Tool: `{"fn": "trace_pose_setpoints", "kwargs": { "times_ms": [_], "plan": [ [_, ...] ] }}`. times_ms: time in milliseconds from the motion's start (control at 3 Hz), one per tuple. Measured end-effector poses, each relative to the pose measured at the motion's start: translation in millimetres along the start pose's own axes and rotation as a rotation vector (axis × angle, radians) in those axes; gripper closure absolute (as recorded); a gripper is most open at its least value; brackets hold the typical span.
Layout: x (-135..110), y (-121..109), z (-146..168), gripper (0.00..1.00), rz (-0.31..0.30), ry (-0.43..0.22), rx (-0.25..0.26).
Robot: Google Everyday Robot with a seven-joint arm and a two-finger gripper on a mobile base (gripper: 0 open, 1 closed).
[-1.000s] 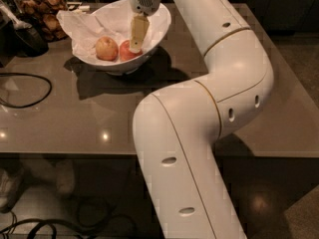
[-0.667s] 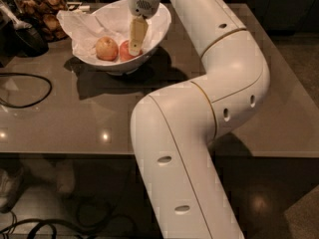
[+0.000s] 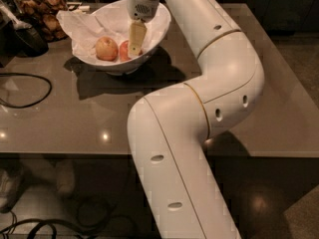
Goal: Pick apple from white bowl
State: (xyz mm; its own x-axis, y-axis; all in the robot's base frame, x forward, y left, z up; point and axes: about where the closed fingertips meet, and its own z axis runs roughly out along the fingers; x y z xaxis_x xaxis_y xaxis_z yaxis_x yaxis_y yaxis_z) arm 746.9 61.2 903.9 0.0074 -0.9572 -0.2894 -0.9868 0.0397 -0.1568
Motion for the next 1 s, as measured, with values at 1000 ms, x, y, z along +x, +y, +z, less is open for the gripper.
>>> {"fn": "trace_pose_setpoints", "kwargs": {
  "times_ms": [1000],
  "plan": [
    [-2.4,2.7,7.3,0.37,0.001,-0.001,-0.023]
  ]
}}
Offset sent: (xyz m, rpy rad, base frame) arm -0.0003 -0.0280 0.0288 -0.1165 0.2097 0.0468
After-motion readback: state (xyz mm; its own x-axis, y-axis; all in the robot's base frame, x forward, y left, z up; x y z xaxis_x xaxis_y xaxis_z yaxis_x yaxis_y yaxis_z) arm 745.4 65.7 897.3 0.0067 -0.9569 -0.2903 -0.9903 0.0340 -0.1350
